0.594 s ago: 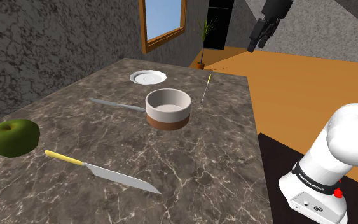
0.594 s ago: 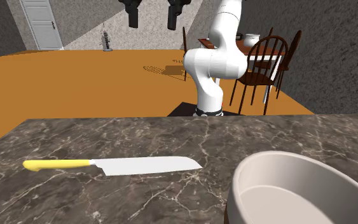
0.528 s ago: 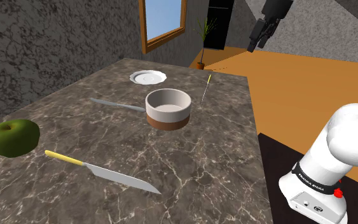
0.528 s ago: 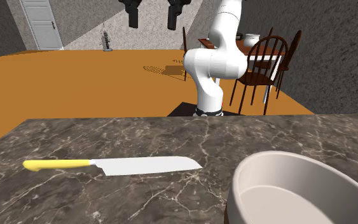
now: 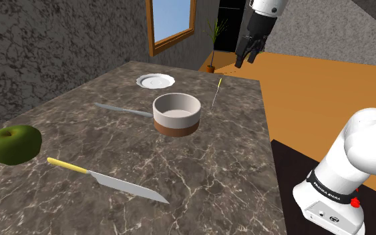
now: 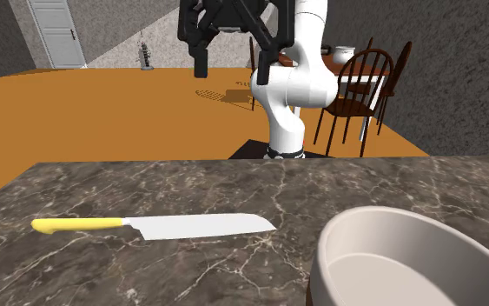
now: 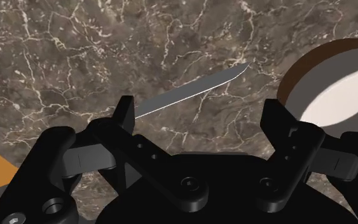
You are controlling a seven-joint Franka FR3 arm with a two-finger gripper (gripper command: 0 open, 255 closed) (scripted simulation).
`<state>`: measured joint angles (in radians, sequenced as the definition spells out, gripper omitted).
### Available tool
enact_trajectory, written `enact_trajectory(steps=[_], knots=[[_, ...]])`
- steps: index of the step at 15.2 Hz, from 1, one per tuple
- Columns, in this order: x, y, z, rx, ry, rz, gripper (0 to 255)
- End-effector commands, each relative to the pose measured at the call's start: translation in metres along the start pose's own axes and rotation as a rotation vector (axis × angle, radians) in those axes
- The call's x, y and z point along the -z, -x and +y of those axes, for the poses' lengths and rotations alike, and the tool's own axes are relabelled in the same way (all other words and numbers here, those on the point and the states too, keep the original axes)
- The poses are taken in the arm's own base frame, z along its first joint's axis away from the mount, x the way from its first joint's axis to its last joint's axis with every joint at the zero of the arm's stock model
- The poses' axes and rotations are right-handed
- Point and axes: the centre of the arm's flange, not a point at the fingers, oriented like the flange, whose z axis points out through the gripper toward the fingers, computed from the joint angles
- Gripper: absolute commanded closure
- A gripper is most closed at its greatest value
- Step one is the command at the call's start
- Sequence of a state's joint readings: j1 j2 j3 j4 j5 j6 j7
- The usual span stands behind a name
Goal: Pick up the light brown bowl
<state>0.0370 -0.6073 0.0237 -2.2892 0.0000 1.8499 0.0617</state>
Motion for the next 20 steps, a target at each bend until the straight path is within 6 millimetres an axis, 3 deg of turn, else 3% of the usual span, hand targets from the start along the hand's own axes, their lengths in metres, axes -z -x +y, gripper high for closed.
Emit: enact_trajectory(steps=[1, 16, 20], knots=[[-0.015, -0.010, -0.018, -0.001, -0.004, -0.003, 0], [-0.127, -0.091, -0.155, 0.001, -0.032, -0.029, 0], [-0.148, -0.087, -0.155, 0.001, -0.032, -0.029, 0]])
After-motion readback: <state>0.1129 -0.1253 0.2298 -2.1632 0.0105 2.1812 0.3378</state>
